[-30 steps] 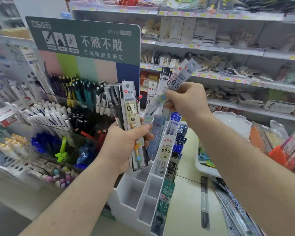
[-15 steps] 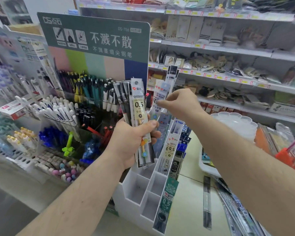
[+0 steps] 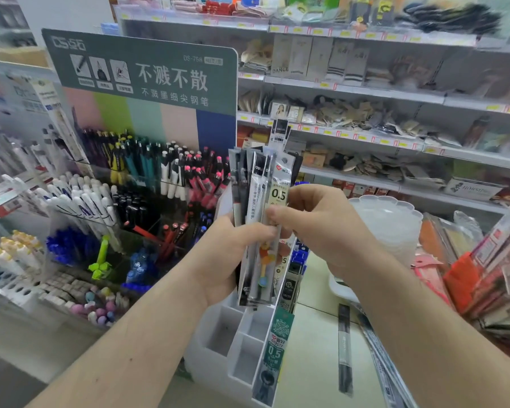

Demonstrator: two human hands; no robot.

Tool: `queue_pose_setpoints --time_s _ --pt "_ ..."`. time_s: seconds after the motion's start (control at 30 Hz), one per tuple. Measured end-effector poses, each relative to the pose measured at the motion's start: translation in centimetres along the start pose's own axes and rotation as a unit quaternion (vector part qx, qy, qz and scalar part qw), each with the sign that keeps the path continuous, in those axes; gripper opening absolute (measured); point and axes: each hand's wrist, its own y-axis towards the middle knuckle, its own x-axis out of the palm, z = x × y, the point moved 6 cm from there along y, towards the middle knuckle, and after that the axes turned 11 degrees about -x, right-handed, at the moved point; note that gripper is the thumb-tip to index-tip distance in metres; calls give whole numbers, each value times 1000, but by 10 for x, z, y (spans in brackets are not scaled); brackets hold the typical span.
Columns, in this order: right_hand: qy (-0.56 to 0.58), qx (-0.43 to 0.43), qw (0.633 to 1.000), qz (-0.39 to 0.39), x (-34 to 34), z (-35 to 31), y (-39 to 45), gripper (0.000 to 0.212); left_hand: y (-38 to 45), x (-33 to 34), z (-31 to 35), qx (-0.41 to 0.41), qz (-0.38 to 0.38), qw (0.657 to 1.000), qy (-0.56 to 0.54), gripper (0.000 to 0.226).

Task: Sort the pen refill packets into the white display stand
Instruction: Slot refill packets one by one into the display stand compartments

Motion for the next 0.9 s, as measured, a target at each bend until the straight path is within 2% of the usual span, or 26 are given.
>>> queue_pose_setpoints --time_s 0.1,0.27,0.47,0.8,0.9 --pt "24 13 999 22 -6 8 -7 1 1 -2 -6 -22 -7 999 -23 36" --pt "88 23 995 47 -9 18 -17 8 1 -2 -12 -20 15 999 37 32" --pt "146 38 985 83 -9 21 -26 13 2 -3 -15 -18 47 997 56 31" --pt "209 44 969 123 -16 24 -37 16 4 -6 -16 -16 57 998 29 30" --pt "206 33 971 114 -13 23 -38 15 5 -5 -14 -6 52 998 44 32"
